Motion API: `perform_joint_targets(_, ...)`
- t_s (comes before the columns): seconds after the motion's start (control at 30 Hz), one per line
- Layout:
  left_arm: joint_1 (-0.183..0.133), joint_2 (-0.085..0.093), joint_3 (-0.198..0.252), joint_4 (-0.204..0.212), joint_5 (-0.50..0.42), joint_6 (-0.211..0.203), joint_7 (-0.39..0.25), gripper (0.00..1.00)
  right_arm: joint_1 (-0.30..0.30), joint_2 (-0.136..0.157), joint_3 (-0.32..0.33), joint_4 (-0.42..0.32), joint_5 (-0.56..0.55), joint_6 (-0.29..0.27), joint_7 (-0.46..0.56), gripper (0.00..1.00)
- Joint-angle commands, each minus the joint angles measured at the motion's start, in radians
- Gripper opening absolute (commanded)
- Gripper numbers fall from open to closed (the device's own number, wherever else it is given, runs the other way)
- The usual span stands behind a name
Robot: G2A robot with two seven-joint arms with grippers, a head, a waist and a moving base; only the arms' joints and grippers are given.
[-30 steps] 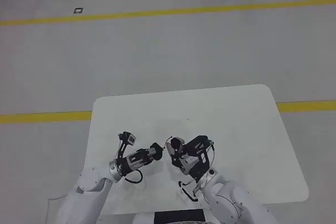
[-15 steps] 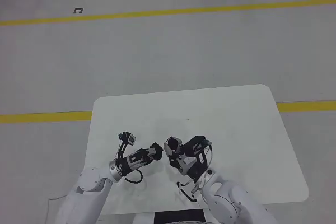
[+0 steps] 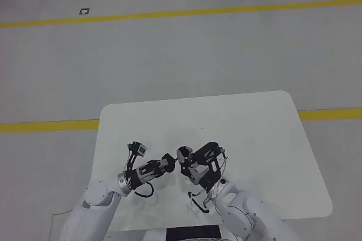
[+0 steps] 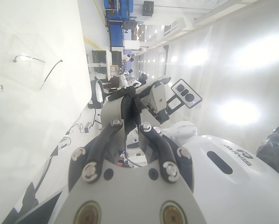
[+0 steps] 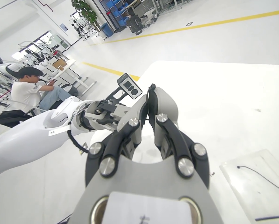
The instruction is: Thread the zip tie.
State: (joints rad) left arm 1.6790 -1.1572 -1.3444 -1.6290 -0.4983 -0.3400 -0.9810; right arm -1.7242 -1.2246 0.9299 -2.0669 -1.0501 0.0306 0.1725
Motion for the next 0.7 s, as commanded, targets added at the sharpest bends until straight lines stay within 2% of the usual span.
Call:
perform_joint_targets(0.0, 0.000, 0.000, 0.000, 0.000, 0.000, 0.000, 0.000, 0.00, -0.003, 0.000, 0.002, 0.000, -0.002, 0.002, -0.001, 0.00)
perform_joint_targets(0.67, 0.000, 0.000, 0.000, 0.000, 0.000, 0.000, 0.000, 0.00, -0.010, -0.002, -0.012, 0.017, -0.003, -0.002, -0.007, 0.00)
